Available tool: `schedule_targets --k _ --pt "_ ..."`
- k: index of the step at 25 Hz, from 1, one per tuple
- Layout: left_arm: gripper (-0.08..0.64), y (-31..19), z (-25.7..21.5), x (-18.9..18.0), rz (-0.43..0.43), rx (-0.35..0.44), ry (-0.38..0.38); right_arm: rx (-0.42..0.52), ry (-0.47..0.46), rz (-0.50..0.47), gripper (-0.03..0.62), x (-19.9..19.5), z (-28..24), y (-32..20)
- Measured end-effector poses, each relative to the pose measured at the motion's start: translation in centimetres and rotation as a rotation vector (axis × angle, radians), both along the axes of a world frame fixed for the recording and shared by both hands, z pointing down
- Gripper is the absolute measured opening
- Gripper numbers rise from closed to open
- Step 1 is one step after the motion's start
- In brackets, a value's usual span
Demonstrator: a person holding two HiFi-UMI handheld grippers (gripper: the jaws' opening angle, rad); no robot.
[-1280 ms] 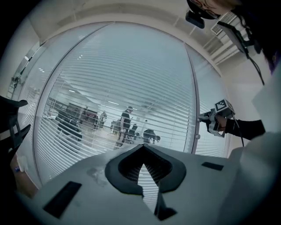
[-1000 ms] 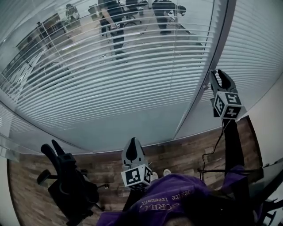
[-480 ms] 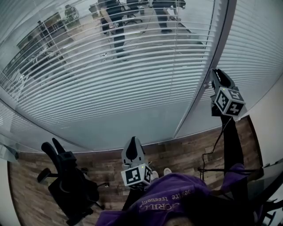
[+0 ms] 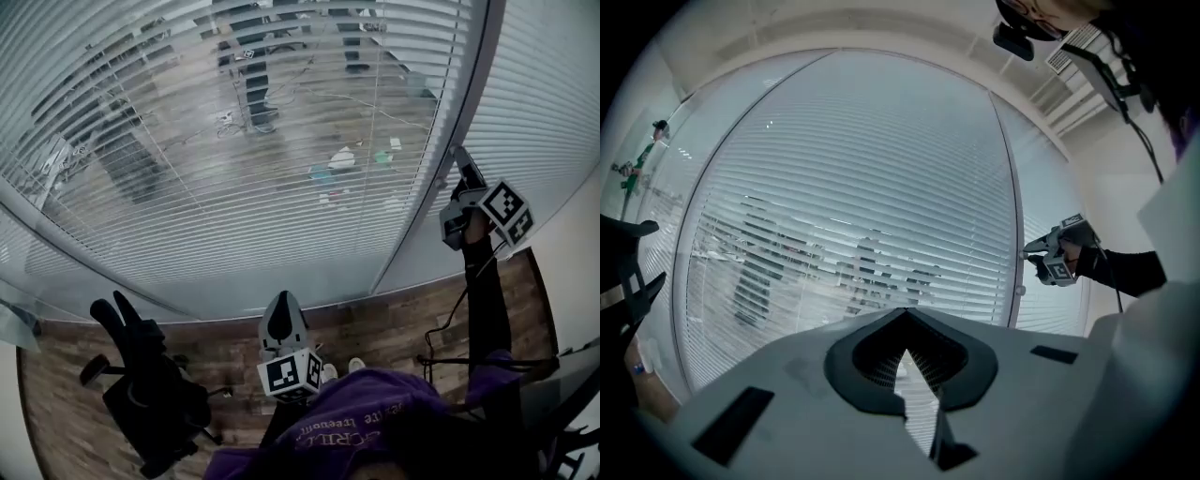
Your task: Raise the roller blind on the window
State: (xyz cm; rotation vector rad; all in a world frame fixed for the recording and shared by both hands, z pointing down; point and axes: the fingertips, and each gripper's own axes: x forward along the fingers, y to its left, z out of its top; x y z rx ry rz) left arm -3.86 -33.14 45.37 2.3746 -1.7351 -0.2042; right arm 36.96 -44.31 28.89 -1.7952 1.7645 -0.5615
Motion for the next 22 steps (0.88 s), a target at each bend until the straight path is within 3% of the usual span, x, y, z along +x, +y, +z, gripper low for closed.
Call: schedule_targets --k 4,6,10,16,19,22 --pt "0.002 0.1 -0.1 -0.1 0.005 0.001 0.0 0.032 -0.122 -0.032 0.115 0.0 0.1 0.2" --pt "0.002 0.4 -0.2 -0.3 0.01 0.002 0.0 0.035 -0.058 -0.033 0.115 -0.3 -0.2 0.5" --pt "0.002 0.9 -0.8 -0.3 0.014 0.001 0.001 0.023 0.218 -0.011 0.117 -1.2 -1.8 1.3" --pt "0.002 1.0 -1.5 0.2 0.029 -0.003 -0.004 -0.096 0.784 0.025 0.117 -2.5 -2.5 1.1" --pt "0.002 1.0 -2.0 0.7 0.035 0.001 -0.003 -0.156 0.974 0.032 0.117 -2.8 -2.4 0.4" --pt "0.002 0.8 -1.9 1.0 0.034 0.005 -0.005 -0.2 1.088 0.055 0.117 -2.3 -1.6 -0.2"
